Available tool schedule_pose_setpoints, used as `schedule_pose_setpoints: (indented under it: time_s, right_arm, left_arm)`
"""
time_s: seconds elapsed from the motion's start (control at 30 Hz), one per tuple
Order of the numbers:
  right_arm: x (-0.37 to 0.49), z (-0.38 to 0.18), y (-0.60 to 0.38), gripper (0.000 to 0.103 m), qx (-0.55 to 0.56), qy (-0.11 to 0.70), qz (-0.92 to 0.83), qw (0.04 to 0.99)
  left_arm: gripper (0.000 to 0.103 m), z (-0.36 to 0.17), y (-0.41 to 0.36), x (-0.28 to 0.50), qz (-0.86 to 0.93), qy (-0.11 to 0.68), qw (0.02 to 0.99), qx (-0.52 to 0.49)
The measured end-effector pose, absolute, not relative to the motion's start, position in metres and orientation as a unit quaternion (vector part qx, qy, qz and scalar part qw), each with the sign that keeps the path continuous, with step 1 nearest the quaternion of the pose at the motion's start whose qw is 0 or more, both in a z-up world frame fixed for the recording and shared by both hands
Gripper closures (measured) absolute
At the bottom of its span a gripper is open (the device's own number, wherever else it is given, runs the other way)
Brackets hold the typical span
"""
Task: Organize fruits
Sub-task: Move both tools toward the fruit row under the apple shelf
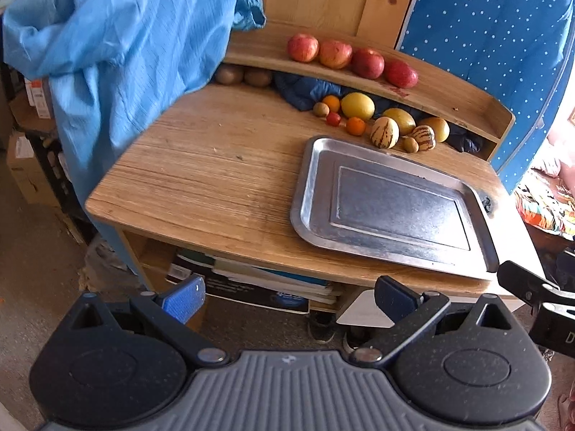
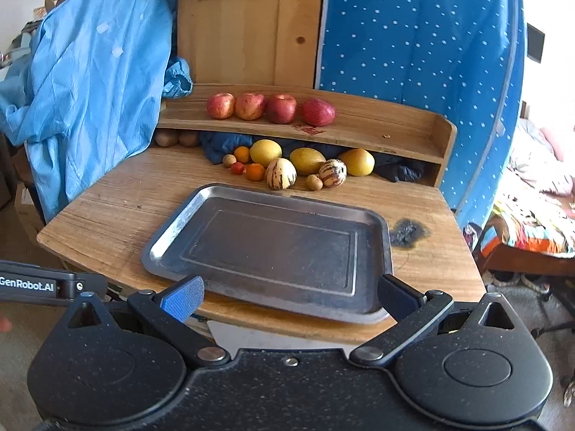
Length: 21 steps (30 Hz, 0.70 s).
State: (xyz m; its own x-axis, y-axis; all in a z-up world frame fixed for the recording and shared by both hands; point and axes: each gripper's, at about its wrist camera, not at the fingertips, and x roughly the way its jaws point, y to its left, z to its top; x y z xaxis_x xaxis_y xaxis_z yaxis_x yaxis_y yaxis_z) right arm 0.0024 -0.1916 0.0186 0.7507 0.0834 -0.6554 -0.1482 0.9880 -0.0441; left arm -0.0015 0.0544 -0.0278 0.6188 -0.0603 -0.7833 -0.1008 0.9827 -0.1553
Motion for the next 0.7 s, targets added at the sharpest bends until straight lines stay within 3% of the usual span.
schedule_pose_setpoints:
  time_s: [0.7]
  right_arm:
    - [0.196, -0.008, -0.183, 0.001, -0.075, 0.344, 0.172, 0.920]
  left_arm:
    - [0.001, -0.035, 0.062, 0.165, 0.097, 0.454, 0.876, -0.134]
